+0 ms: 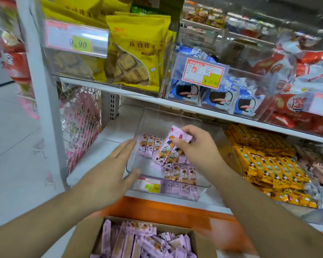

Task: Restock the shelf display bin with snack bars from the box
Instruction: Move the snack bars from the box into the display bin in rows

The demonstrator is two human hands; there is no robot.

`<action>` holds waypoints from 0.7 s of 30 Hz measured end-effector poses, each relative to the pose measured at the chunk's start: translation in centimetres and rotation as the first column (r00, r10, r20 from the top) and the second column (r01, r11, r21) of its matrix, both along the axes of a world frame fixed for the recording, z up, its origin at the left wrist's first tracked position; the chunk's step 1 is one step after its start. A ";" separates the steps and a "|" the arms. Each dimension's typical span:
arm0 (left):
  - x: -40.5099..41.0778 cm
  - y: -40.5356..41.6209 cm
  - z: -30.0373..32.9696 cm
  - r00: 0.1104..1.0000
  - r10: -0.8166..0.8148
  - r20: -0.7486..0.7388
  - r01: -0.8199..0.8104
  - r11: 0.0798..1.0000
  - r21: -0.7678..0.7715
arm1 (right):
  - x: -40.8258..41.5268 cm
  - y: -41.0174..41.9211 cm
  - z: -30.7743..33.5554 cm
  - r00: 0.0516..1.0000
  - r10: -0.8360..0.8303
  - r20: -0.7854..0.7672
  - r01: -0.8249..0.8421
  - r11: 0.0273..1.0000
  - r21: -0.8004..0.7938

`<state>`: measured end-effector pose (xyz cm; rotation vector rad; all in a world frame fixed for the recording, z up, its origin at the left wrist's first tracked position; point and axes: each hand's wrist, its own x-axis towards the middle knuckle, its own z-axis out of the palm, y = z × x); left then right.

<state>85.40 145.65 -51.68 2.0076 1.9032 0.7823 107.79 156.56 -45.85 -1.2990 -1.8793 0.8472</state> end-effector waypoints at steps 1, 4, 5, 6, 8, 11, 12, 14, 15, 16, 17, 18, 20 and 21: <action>-0.1 0.1 -0.8 1.000 -0.024 -0.004 0.023 0.999 -0.022 | -0.7 1.3 -0.9 0.999 0.017 0.036 -0.016 0.999 -0.046; -0.2 0.0 -1.8 0.999 -0.040 -0.024 0.040 0.999 0.007 | -2.2 4.5 -3.8 0.985 0.117 0.125 -0.093 0.978 -0.188; -0.2 0.0 -1.8 0.999 -0.037 -0.029 0.037 0.999 0.024 | -2.6 5.3 -4.8 0.978 0.146 0.148 -0.111 0.969 -0.219; -0.3 0.1 -1.9 0.999 -0.032 -0.032 0.033 0.999 0.040 | -3.0 5.9 -5.6 0.966 0.175 0.191 -0.131 0.966 -0.222; -0.3 0.2 -2.0 1.000 -0.015 -0.025 0.016 0.998 0.067 | -3.7 6.7 -6.9 0.921 0.221 0.322 -0.167 0.968 -0.186; 0.0 0.3 -2.3 1.000 -0.015 -0.001 0.015 0.994 0.107 | -4.0 7.5 -7.8 0.827 0.277 0.489 -0.216 0.960 -0.178; 0.0 0.3 -2.3 1.000 -0.015 0.006 0.014 0.993 0.118 | -4.0 7.7 -8.2 0.810 0.284 0.514 -0.222 0.958 -0.180; 0.2 0.3 -2.2 1.000 -0.013 0.003 0.013 0.993 0.120 | -3.8 7.5 -8.8 0.801 0.263 0.538 -0.220 0.965 -0.145; 0.2 0.2 -2.2 1.000 -0.013 0.005 0.012 0.993 0.116 | -3.8 7.3 -9.0 0.800 0.248 0.546 -0.224 0.968 -0.111; 0.2 0.2 -2.2 1.000 -0.013 0.008 0.012 0.994 0.113 | -3.7 7.0 -9.3 0.800 0.235 0.552 -0.224 0.971 -0.088; 0.2 0.1 -2.3 1.000 -0.015 0.009 0.014 0.993 0.114 | -3.7 6.8 -9.5 0.804 0.227 0.550 -0.220 0.972 -0.079; 0.2 0.1 -2.3 1.000 -0.019 0.011 0.017 0.993 0.115 | -3.6 6.8 -9.8 0.807 0.224 0.546 -0.216 0.973 -0.081; 0.0 0.0 -2.4 1.000 -0.025 0.004 0.024 0.996 0.089 | -3.7 6.8 -10.2 0.809 0.218 0.546 -0.202 0.975 -0.091; 0.0 -0.1 -2.4 1.000 -0.026 -0.002 0.026 0.998 0.065 | -3.7 6.7 -10.2 0.806 0.210 0.553 -0.193 0.977 -0.091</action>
